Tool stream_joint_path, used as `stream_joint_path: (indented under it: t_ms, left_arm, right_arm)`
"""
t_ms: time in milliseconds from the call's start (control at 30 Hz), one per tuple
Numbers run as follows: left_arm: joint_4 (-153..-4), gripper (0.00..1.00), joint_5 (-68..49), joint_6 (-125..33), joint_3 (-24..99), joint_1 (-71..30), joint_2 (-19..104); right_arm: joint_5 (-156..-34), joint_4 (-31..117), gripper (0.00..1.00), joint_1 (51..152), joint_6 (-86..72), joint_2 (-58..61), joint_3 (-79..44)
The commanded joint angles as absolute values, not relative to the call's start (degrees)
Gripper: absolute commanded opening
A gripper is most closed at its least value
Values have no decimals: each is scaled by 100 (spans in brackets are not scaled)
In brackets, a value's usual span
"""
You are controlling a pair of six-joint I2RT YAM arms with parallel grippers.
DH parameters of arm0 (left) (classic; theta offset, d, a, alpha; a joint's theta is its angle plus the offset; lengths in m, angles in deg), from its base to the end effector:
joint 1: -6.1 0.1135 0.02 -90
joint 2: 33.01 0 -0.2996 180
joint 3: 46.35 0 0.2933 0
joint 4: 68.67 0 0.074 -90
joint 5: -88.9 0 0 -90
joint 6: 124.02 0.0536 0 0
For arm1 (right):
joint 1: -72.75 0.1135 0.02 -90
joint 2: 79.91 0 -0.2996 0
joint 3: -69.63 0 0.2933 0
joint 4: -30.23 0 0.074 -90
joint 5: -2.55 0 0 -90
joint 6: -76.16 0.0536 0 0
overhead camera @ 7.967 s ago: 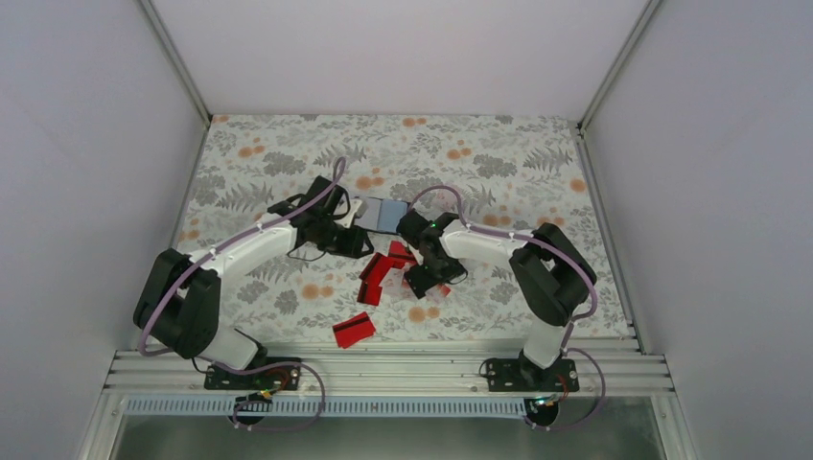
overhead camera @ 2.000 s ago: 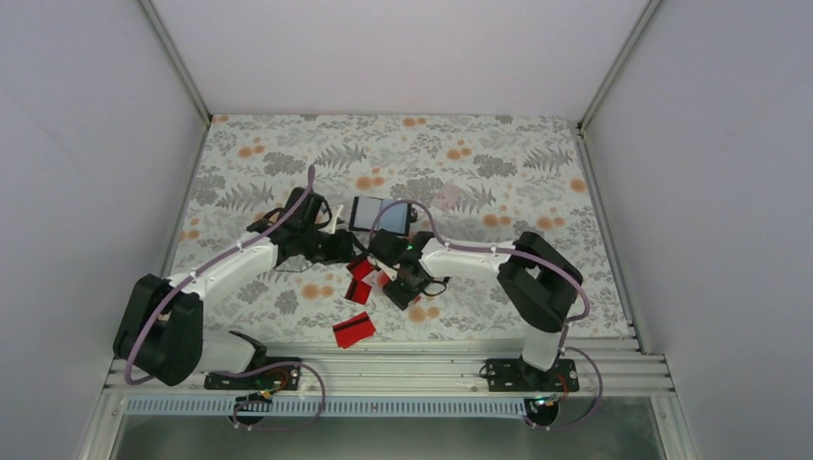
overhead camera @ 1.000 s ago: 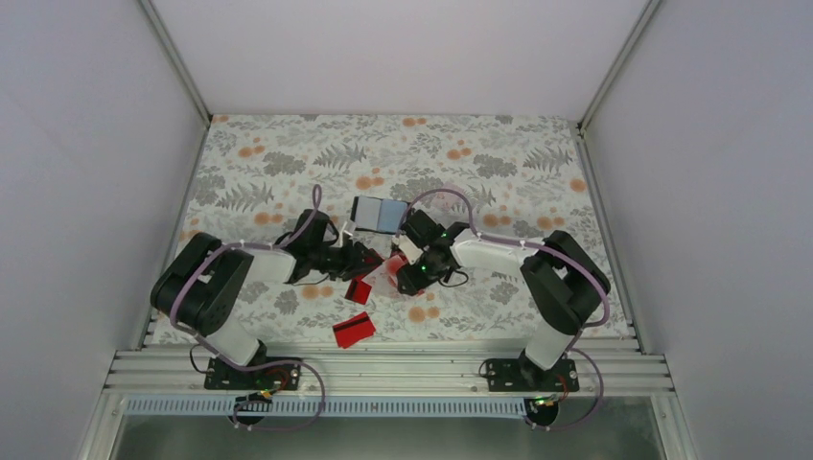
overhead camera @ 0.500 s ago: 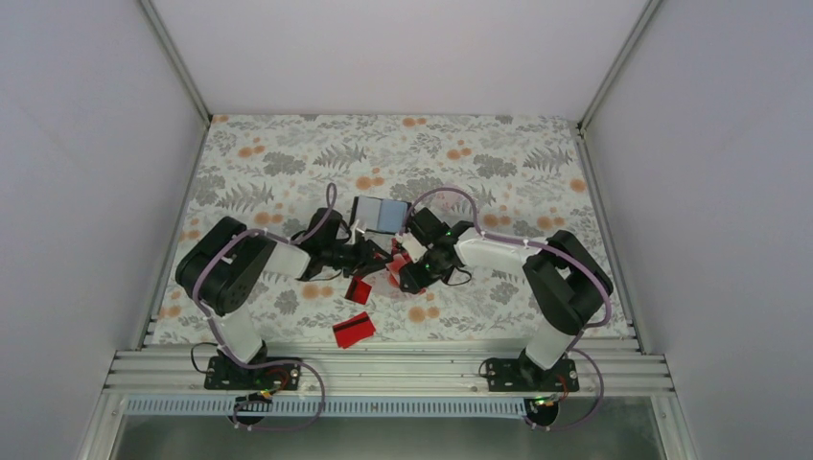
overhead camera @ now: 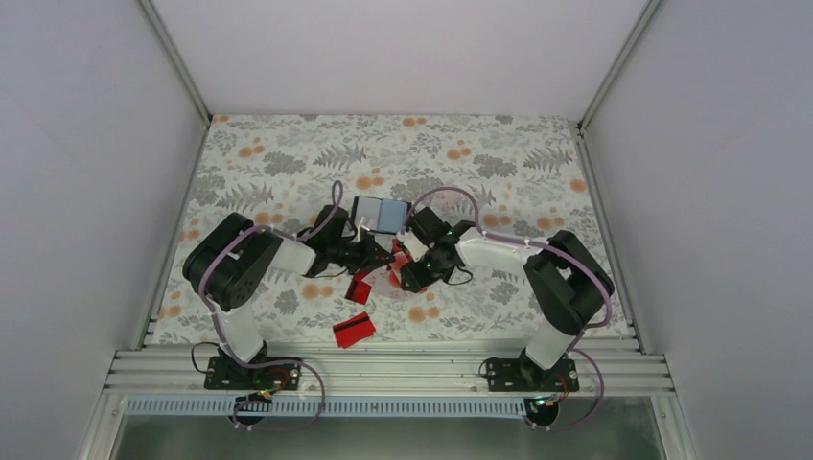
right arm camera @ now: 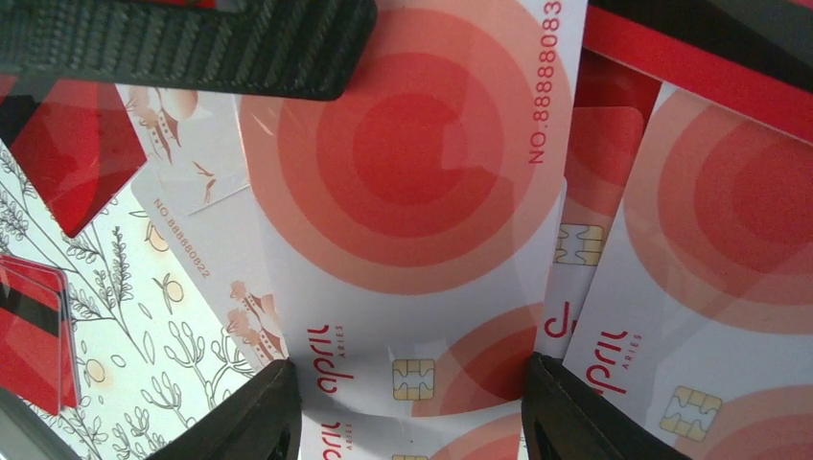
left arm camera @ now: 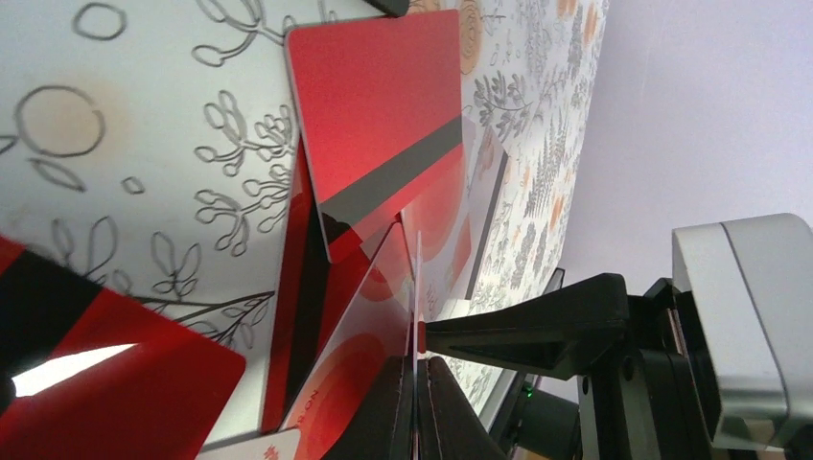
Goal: Put the credit cards into the card holder
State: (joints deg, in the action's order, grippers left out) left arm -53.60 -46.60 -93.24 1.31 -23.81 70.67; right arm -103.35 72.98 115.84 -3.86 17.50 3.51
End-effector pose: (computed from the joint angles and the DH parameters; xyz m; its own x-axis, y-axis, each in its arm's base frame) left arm 0.2748 -0.2022 0.0883 -0.9922 -0.1240 0.0151 -0.0703 0.4542 -0.8881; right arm 0.2410 0.2456 0.1376 -0.8149 -0.5341 -0.2252 -0.5796 0.7549 0.3071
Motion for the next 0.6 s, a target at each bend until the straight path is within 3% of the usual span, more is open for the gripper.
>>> stream_joint_path:
  t_ms: [0,67,300,567]
  left_arm:
    - [-5391,2,-4534,-9170,380,-2452,7072]
    - [-5473,2,-4496,-9132,418,-2466,7035]
    - [-6585,2,-4189,-8597,878,-2462,6568]
    - [-8279,2,-4318,-7315,1876,-2213,6139]
  right_arm:
    - [-10154,7315,34,11537,-435,1653,510]
    - [-10160,7311,40,11537,-447,1614,525]
    - [-10091,7341,78,11512,-423,1350,590]
    - [-10195,7684,95,11256,-209,681,98]
